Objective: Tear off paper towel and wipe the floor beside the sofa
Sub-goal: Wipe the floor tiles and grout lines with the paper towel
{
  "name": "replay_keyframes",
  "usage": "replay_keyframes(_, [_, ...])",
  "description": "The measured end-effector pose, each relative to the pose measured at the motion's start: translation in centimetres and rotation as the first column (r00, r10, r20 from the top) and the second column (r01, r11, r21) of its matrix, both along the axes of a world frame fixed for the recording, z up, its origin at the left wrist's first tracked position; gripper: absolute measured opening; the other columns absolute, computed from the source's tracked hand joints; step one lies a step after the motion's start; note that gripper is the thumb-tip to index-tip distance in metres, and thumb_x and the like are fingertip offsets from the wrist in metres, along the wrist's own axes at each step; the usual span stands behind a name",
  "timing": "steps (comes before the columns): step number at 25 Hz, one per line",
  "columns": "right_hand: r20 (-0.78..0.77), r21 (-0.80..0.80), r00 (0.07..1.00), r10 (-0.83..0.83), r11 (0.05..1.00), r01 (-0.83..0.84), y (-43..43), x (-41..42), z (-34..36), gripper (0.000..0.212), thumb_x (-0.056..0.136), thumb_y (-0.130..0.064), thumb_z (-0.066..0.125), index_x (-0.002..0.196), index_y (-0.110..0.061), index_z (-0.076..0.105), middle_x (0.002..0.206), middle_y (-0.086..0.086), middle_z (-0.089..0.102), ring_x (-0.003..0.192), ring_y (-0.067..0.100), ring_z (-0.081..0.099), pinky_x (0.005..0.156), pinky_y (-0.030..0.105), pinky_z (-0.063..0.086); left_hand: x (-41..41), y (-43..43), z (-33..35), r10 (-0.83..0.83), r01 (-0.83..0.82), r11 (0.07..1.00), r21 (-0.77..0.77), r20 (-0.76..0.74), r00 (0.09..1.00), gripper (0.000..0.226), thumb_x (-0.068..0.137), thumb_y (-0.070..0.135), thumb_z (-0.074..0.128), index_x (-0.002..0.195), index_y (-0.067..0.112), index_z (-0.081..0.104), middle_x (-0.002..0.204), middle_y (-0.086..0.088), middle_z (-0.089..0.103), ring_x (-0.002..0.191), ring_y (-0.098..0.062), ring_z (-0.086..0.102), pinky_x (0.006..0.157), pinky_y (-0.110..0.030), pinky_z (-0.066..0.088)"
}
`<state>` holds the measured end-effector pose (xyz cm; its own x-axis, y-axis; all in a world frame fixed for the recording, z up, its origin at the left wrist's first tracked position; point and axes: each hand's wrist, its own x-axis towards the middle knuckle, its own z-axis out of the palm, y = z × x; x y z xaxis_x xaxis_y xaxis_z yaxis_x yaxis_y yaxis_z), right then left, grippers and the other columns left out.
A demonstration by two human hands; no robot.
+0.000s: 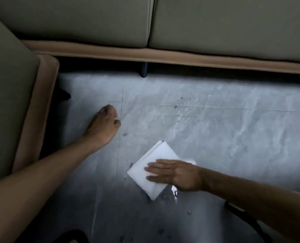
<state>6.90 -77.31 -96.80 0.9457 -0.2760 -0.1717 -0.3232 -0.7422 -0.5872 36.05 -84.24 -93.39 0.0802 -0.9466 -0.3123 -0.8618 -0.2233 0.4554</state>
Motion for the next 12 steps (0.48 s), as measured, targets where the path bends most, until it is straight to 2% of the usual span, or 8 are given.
replay_keyframes(2, [-0.008,-0.082,0.988,0.152,0.985,-0.152,1.2,-0.2,-1.4,0.052,0.098,-0.012,0.047,0.149,-0.015,0.035,0.158,0.001,0.024,0.148,0.013,0.013,0.121,0.035,0.013,0.2,0.3,-0.3,-0.039,0.039,0.999,-0.003,0.024,0.999,0.014,0.086,0.009,0.052,0.097,0.002,0.048,0.108,-0.02,0.053,0.102,-0.036,0.052,0.085,-0.036,0.038])
replay_keyframes(5, [0.0,-0.09,0.972,0.234,0.968,-0.233,-3.0,-0.4,-2.1,0.053,0.098,-0.001,0.046,0.147,-0.017,0.038,0.155,-0.005,0.031,0.145,0.005,0.019,0.12,0.026,0.012,-0.5,0.3,-1.3,-0.091,0.09,0.996,0.014,0.083,0.992,0.017,0.085,0.009,0.05,0.1,0.0,0.048,0.123,-0.026,0.047,0.12,-0.038,0.043,0.099,-0.042,0.036])
replay_keyframes(7, [-0.013,-0.08,0.993,0.113,0.99,-0.114,-6.7,-0.3,-1.3,0.057,0.092,0.012,0.048,0.142,-0.015,0.046,0.151,-0.001,0.039,0.141,0.005,0.026,0.119,0.023,0.013,-1.4,0.2,-1.7,-0.1,0.093,0.993,0.074,0.104,0.99,0.022,0.088,0.013,0.048,0.106,0.001,0.046,0.141,-0.029,0.034,0.135,-0.038,0.03,0.108,-0.043,0.031])
replay_keyframes(9, [0.014,-0.105,0.992,-0.125,0.987,0.126,-10.0,-1.0,-0.3,0.062,0.082,0.019,0.05,0.135,-0.011,0.055,0.146,0.004,0.047,0.138,0.013,0.037,0.117,0.028,0.025,-2.0,-0.3,-1.9,-0.102,0.088,0.989,0.117,0.119,0.988,0.028,0.09,0.018,0.047,0.112,0.0,0.045,0.148,-0.03,0.025,0.141,-0.037,0.021,0.11,-0.043,0.029])
replay_keyframes(10, [0.034,-0.138,0.98,-0.197,0.97,0.199,-10.8,-1.3,0.0,0.061,0.078,0.018,0.052,0.132,-0.01,0.059,0.143,0.005,0.05,0.136,0.018,0.042,0.113,0.033,0.034,-2.2,-0.5,-2.0,-0.101,0.084,0.988,0.133,0.13,0.986,0.03,0.09,0.019,0.046,0.113,0.0,0.044,0.148,-0.031,0.025,0.142,-0.037,0.02,0.11,-0.043,0.03])
replay_keyframes(12, [0.015,-0.223,0.967,-0.253,0.942,0.25,-10.3,-1.2,0.5,0.051,0.077,0.003,0.058,0.127,-0.009,0.063,0.14,0.007,0.054,0.13,0.026,0.05,0.104,0.037,0.044,-2.5,-0.9,-2.2,-0.103,0.08,0.985,0.15,0.152,0.983,0.032,0.09,0.02,0.045,0.115,0.0,0.044,0.145,-0.032,0.029,0.14,-0.039,0.021,0.108,-0.044,0.032])
